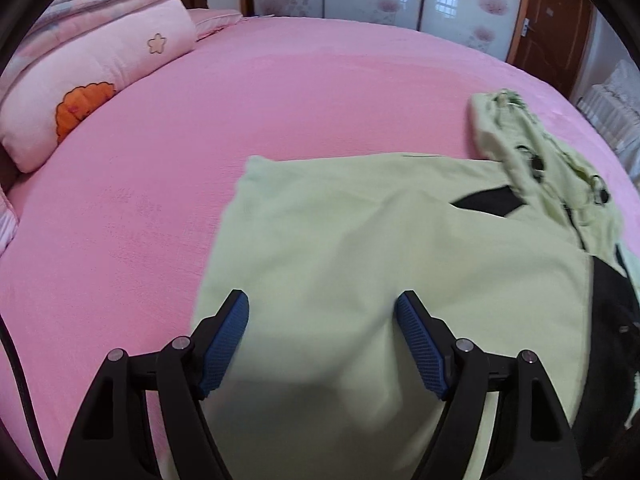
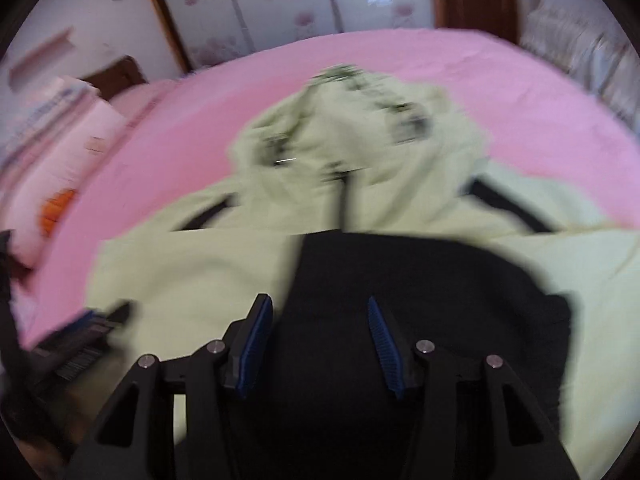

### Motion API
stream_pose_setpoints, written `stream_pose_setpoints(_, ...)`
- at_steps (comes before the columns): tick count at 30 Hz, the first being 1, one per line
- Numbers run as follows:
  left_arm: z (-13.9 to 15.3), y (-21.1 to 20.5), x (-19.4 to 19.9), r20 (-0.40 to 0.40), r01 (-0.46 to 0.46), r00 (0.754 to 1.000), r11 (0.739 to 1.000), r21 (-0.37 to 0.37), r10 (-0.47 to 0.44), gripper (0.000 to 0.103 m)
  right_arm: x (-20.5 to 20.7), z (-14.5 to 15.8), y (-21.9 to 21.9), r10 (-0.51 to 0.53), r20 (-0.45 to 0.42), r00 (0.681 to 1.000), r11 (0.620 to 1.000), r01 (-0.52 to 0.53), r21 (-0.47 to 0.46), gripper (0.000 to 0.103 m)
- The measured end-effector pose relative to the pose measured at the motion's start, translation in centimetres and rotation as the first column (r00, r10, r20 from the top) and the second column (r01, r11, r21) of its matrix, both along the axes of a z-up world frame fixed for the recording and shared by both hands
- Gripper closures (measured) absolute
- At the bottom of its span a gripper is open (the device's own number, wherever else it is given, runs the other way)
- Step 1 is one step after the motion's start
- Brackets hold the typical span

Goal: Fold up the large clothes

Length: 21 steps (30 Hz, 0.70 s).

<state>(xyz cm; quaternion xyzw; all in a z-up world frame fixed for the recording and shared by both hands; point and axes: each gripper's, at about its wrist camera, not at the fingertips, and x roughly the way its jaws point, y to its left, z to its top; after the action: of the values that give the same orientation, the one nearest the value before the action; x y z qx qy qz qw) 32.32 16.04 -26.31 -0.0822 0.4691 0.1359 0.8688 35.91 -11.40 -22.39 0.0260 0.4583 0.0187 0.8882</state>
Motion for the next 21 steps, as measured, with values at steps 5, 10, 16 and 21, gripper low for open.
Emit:
stream_pose_setpoints(5,-1.4,2.7,-0.1,-0.001,-0.029,1.000,0.998,-0.048,0.029,0.009,-0.9,-1.1,-8.3,-0.071,-0.058,0.996,0.990,0.078,0.116,0.103)
stream_pose_setpoints(10,-1.5,2.8,0.0,-0.012,-0.035,0.999,0.999,-0.037,0.034,0.007,-1.3,-0.8,-7.5,-0.062,-0.052,0.997,0.994,0.067,0.087,0.100)
stream_pose_setpoints(16,1.6,2.2,-1.2,-0.005,-0.014,1.000,0.999,-0.037,0.014,0.008,-2.6,1.8,-7.6,-0.078,-0.036,0.996,0.989,0.081,0.127,0.076)
stream_pose_setpoints(21,6.3,1.4,-3.8,0.043,0.010,0.999,0.998,-0.064,-0.007,0.007,-5.9,5.8,-8.3,-0.083,0.016,0.996,0.986,0.080,0.149,0.073)
